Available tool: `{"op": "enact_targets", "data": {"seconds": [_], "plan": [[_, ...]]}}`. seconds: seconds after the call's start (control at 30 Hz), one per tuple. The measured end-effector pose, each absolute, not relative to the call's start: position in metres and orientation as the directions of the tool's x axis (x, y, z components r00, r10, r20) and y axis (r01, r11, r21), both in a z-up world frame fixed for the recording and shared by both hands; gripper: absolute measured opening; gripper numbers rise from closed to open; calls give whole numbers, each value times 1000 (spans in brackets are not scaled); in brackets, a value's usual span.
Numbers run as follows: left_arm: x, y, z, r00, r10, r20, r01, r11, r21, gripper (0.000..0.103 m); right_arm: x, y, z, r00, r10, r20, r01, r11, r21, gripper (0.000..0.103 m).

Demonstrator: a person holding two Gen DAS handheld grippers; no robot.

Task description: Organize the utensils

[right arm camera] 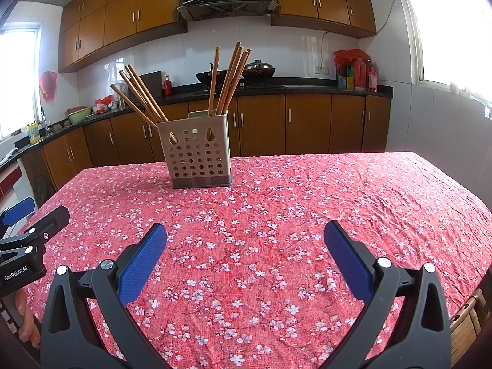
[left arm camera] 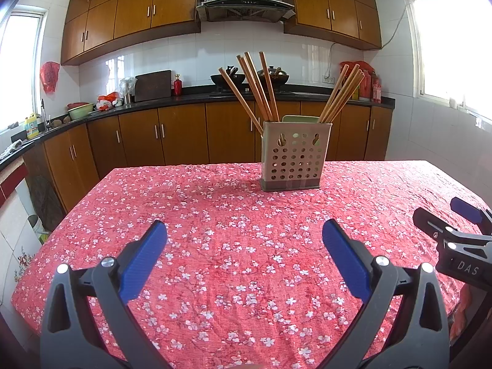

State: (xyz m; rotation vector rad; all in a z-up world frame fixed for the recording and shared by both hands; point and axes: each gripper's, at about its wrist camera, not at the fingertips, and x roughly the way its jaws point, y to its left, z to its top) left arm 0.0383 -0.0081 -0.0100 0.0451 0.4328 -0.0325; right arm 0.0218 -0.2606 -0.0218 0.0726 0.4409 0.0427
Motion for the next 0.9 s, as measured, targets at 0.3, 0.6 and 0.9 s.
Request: {"op": "enact_targets", "data": {"seconds": [0.3, 0.6, 0.9], "plan": [[39, -8, -10, 907, -24, -421, 42, 998, 35, 99, 22, -260, -22, 903, 57, -427, -25, 996, 80, 101], [39, -6, -13, 905, -28, -425, 45, 998, 31, 99, 23, -260, -22, 902, 58, -428, -26, 996, 80, 101], [39, -6, -13, 904, -27, -426, 44, 999, 31, 99, 23, -260, -23, 901, 58, -429, -26, 996, 80, 101]]}}
